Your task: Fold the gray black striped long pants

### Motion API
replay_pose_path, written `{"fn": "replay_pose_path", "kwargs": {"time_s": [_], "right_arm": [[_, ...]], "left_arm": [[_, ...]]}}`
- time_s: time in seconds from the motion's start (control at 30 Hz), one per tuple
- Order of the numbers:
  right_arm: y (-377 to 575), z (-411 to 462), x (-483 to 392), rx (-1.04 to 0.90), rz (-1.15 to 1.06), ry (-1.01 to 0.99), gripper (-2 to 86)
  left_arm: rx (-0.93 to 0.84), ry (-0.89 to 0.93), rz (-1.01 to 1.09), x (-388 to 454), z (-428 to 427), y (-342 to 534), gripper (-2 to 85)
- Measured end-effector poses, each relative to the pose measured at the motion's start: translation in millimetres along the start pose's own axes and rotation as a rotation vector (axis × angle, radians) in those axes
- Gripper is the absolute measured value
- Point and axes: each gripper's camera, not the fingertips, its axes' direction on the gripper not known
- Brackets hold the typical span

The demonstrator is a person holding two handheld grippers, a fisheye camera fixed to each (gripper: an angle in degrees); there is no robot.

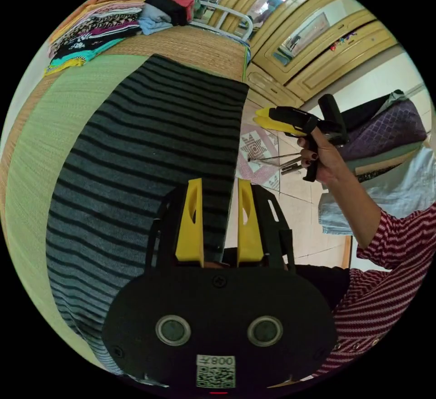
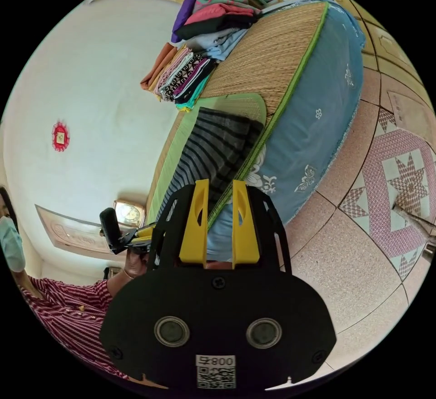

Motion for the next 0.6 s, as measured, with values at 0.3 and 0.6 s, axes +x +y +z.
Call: {"fn": "replay_pose_path", "kwargs": {"time_s": [0.3,0.6], "right_arm": [[-43,13,22,-0.073,-0.02,-0.068,10.3],[-69,25,38,-0.17,-0.032,-0.207,11.9]], "left_arm": [[-0.107,-0.24,0.147,19,65,-39,5.3],[-0.021,-0.135,0.032,-5,75,-56,4.1]]}}
